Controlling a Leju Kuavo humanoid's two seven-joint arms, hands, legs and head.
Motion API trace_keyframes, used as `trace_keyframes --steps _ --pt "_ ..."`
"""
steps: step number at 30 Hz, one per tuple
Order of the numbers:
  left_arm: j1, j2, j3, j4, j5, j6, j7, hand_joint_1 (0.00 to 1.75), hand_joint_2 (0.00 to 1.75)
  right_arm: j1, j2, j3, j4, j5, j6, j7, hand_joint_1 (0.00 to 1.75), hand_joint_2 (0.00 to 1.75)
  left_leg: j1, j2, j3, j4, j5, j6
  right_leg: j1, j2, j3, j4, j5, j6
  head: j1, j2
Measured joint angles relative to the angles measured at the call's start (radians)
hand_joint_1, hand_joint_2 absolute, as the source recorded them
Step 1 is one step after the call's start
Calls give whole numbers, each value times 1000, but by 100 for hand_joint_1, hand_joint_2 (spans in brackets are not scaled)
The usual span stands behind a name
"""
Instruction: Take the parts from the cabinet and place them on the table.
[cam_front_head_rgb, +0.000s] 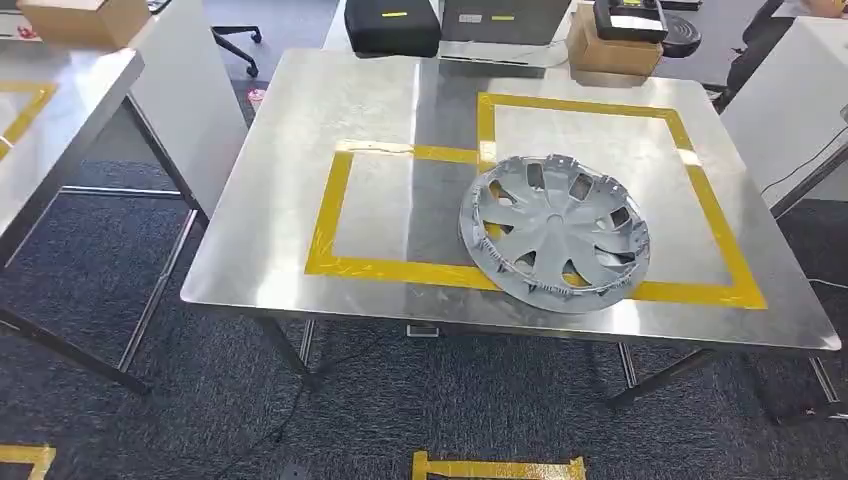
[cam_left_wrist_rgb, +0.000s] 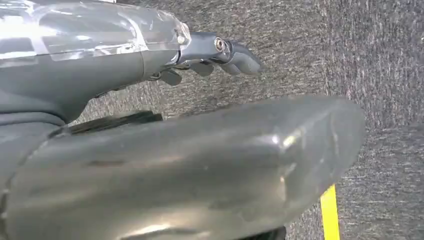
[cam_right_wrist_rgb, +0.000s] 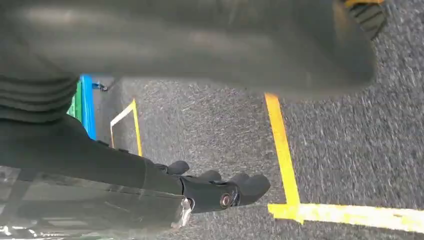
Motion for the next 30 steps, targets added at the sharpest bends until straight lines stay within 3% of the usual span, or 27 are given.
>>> trace_keyframes --steps 2,3,5,6,7,8,10,11,12,15,16,17,18,21,22,23,25,26,27,28,30 --pt "-1 0 0 -1 0 0 0 0 0 0 1 2 3 1 1 -2 0 0 8 1 3 -10 9 10 0 3 -10 25 -27 9 2 0" --pt "-2 0 0 -2 0 0 0 0 0 0 1 2 5 1 1 -2 0 0 8 0 1 -10 10 13 -3 3 -34 82 -64 12 6 0" --pt "-1 1 0 -2 0 -1 0 0 0 1 1 5 6 1 1 -2 0 0 6 0 -2 -10 11 14 -6 3 -107 250 -142 14 10 0" --pt "0 2 0 -2 0 -2 0 0 0 3 2 9 8 1 1 -3 0 0 5 0 -2 -10 11 14 -6 3 -133 311 -159 14 10 0" --pt "0 2 0 -2 0 -2 0 0 0 5 2 9 10 1 1 -3 0 0 4 -1 0 -9 11 14 -6 3 -137 321 -150 11 11 0" --pt "0 2 0 -2 0 -2 0 0 0 7 2 10 11 1 1 -3 0 0 2 -2 1 -9 11 14 -5 3 -123 291 -119 5 12 0" --pt "-2 2 0 -2 0 -2 0 0 0 7 2 11 12 1 1 -3 0 0 -4 -4 6 -10 9 12 -1 5 -50 124 -19 -16 13 0" --pt "-2 0 0 -3 -1 -3 0 0 0 5 0 12 12 1 1 -3 0 0 -5 -4 7 -10 8 11 7 5 -19 44 7 -32 13 0" --pt "-3 -2 0 -5 -2 -3 0 0 0 4 -2 15 13 0 2 -5 0 0 -9 -3 0 -7 7 6 10 2 -10 32 -1 -44 2 0" --pt "-2 -6 0 -8 -3 -6 3 0 0 4 -2 18 14 0 3 -6 0 0 0 -1 -10 -12 15 -9 15 4 -9 8 -3 -51 10 0" --pt "-3 -6 0 -8 -3 -6 3 0 0 4 -2 19 14 -1 3 -6 0 0 -5 -1 -6 -18 17 -14 9 3 -2 -13 5 -53 10 0" --pt "-3 -5 0 -8 -3 -6 5 0 0 4 3 19 16 -1 4 -6 0 0 -5 -2 -9 -4 -1 -21 1 -2 10 -33 16 -44 18 0" --pt "-4 -5 0 -8 -3 -6 6 0 0 3 2 19 16 -1 4 -6 0 0 0 -4 -28 37 -33 -32 -4 0 13 -43 20 -47 7 0" --pt "-3 -2 0 -8 -3 -6 7 0 0 2 4 19 19 -1 4 -6 0 0 26 -5 -126 243 -125 -61 -16 -1 11 -43 22 -45 -10 0" --pt "-2 -1 0 -8 -3 -6 7 0 0 3 4 19 19 -1 5 -6 0 0 35 -4 -143 271 -123 -71 -20 -2 10 -41 23 -39 -14 0" --pt "-1 0 0 -7 -3 -6 7 0 0 3 5 19 20 -1 5 -6 0 0 43 -2 -133 245 -92 -81 -26 -1 10 -39 22 -32 -19 0" --pt "-2 0 0 -8 -3 -6 7 0 0 3 6 20 21 -1 5 -6 0 0 58 2 -57 96 0 -101 -41 1 6 -23 15 -15 -27 0" --pt "-3 0 0 -8 -3 -6 7 0 0 3 6 20 21 -1 5 -6 0 0 66 4 -11 7 27 -113 -50 2 2 -8 9 -5 -28 0" --pt "-4 -4 0 -9 -3 -6 8 0 0 1 2 20 21 -1 5 -7 0 0 56 -2 -10 7 -1 -113 -45 7 -2 0 4 10 -44 0" --pt "-4 -1 0 -8 -3 -6 7 0 0 -1 1 21 21 -1 5 -7 0 0 55 -2 -13 5 9 -89 -47 9 -5 8 2 18 -53 0" --pt "-2 0 0 -8 -3 -6 8 0 0 -1 4 24 23 -1 6 -7 0 0 49 -2 -17 10 9 -71 -51 11 -2 -3 12 29 -38 0"
